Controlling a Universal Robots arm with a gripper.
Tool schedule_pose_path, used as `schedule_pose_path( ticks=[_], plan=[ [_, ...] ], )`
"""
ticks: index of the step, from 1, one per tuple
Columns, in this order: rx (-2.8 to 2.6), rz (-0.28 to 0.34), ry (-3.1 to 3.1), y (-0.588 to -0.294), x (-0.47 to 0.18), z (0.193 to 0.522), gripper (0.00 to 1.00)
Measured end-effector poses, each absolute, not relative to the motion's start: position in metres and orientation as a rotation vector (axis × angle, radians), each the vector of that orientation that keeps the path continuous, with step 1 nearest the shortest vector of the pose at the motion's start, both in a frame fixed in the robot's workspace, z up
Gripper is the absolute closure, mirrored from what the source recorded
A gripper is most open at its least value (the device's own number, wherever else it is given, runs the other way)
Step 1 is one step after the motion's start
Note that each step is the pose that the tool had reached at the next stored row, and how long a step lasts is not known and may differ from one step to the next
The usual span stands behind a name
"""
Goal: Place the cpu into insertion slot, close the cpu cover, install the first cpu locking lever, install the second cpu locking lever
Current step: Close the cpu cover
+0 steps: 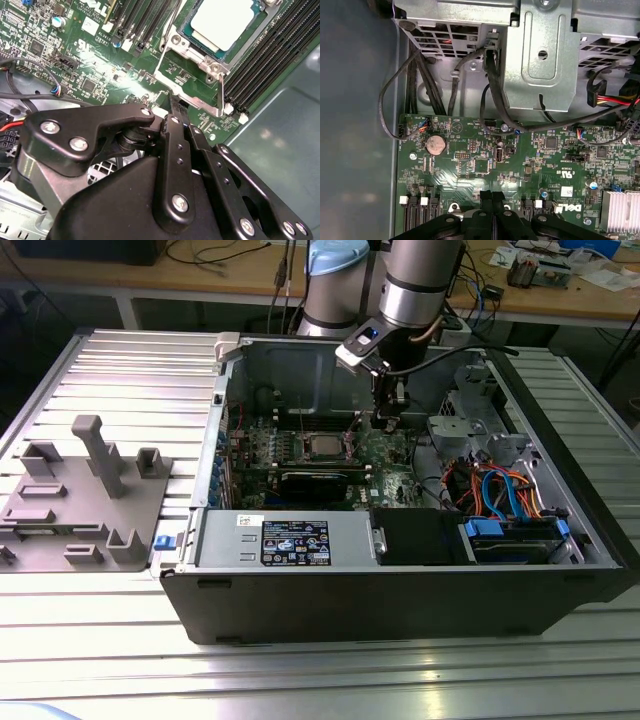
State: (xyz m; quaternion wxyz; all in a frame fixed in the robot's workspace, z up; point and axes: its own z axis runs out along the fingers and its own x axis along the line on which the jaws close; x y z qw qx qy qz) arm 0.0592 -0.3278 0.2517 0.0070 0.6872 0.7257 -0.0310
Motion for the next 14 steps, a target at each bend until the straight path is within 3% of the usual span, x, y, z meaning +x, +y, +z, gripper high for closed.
schedule_pose_path(
  ticks=[14],
  plan=[
    [2.15, -0.097, 2.27, -0.3278, 0.0542, 0.2506, 0.89]
  ],
)
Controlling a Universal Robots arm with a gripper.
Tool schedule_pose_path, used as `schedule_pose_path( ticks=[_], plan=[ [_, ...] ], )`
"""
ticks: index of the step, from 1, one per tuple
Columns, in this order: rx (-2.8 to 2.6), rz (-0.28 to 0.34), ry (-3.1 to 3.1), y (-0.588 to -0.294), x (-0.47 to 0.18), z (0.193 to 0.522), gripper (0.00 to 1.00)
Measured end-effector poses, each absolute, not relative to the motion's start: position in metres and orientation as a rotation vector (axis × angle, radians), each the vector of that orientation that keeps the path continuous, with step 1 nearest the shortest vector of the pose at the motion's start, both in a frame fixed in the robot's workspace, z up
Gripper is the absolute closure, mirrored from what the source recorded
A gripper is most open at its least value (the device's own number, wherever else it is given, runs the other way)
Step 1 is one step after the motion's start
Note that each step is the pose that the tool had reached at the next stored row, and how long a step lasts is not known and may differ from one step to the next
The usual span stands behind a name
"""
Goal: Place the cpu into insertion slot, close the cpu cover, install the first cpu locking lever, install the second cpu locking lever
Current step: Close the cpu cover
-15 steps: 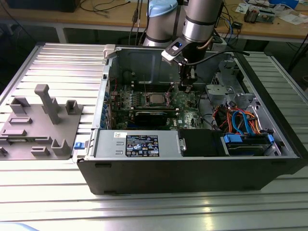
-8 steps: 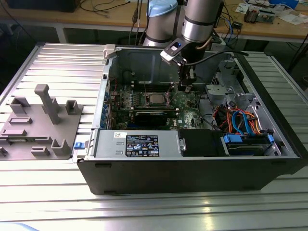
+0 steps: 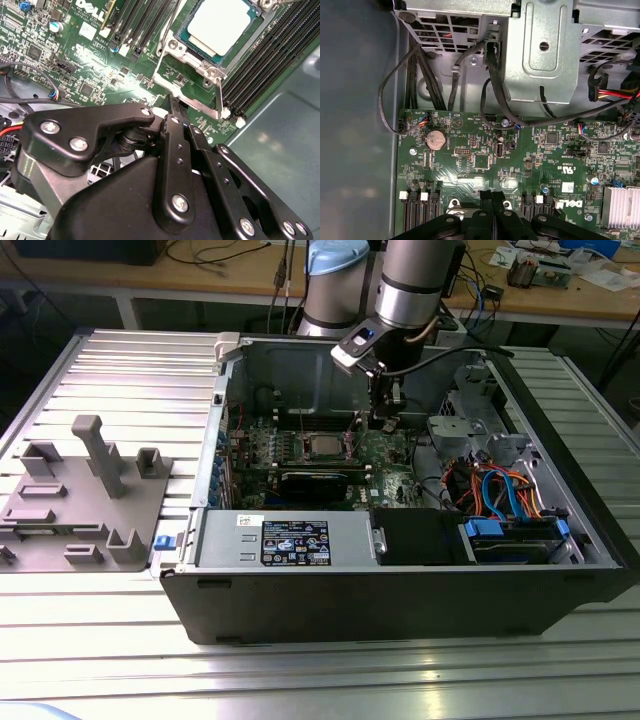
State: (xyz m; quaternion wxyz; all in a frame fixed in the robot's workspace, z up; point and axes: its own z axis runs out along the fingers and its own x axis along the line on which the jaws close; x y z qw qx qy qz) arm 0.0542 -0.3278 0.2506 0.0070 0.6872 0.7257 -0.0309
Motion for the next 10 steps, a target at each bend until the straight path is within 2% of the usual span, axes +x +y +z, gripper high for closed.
schedule_pose_path(
  ticks=[10],
  plan=[
    [2.149, -0.097, 2.27, -0.3278, 0.0517, 0.2499, 0.89]
  ],
)
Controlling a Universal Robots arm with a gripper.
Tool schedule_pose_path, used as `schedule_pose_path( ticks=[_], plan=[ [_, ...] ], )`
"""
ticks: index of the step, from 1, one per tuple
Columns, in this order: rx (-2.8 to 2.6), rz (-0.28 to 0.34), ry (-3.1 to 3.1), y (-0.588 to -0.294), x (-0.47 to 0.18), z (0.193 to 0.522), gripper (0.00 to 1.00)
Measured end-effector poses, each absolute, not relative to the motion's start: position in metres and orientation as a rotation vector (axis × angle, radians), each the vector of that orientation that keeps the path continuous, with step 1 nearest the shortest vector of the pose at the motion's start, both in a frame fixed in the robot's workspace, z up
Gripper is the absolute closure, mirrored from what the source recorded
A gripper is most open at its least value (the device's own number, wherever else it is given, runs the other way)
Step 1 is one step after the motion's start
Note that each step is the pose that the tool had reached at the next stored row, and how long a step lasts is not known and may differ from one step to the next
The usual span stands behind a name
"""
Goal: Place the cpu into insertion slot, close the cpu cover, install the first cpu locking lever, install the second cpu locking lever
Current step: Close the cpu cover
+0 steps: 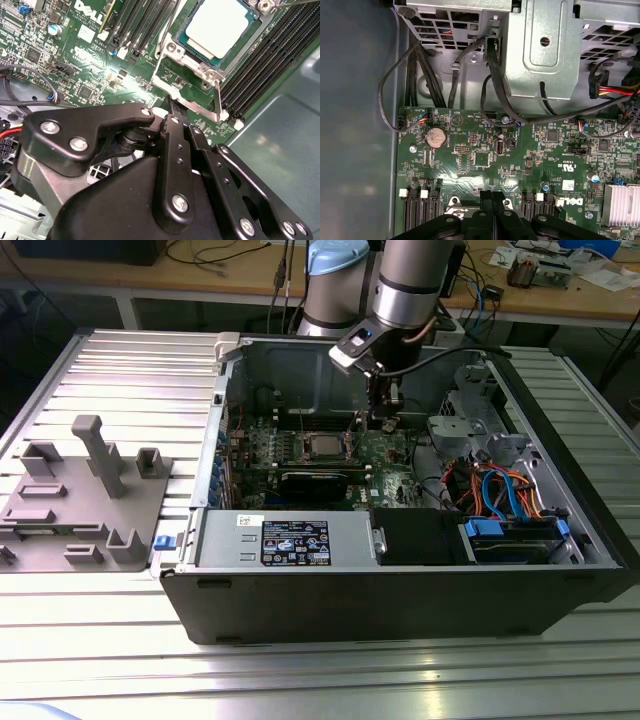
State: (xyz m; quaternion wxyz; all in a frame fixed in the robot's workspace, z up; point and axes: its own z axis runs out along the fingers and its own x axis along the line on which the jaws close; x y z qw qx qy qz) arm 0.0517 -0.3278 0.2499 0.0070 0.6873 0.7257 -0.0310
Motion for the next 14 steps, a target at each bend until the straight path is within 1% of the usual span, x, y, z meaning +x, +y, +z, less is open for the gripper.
schedule_pose_path(
  ticks=[14],
  plan=[
    [2.15, -0.097, 2.27, -0.3278, 0.0481, 0.2488, 0.89]
  ],
)
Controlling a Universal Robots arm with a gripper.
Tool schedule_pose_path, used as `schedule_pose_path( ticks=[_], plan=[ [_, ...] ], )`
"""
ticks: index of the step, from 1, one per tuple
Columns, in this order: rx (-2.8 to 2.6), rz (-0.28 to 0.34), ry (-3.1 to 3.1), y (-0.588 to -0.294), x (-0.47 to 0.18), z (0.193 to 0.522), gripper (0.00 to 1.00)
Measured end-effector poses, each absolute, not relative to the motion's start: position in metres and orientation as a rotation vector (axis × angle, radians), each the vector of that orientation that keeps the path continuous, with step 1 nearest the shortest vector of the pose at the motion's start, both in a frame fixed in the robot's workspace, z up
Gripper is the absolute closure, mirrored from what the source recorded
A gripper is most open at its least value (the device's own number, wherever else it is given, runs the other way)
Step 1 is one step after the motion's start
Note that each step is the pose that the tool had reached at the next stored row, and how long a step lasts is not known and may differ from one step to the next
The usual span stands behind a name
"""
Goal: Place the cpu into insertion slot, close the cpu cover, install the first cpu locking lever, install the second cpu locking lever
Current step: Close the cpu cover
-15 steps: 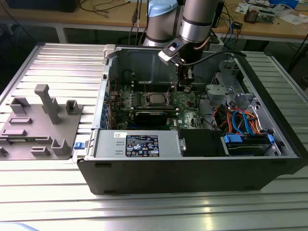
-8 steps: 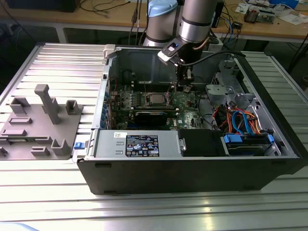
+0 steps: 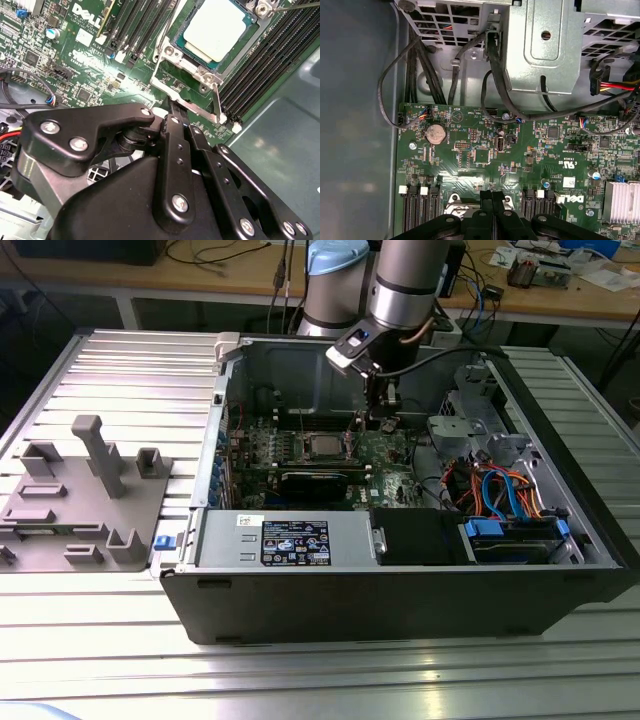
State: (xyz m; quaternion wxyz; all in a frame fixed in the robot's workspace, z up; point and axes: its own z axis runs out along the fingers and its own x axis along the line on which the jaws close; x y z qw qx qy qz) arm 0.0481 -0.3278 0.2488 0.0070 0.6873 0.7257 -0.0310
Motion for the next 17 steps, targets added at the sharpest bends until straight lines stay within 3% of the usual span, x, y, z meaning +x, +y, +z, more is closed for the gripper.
schedule_pose_path(
  ticks=[17],
  plan=[
    [2.149, -0.097, 2.27, -0.3278, 0.043, 0.2472, 0.89]
  ],
)
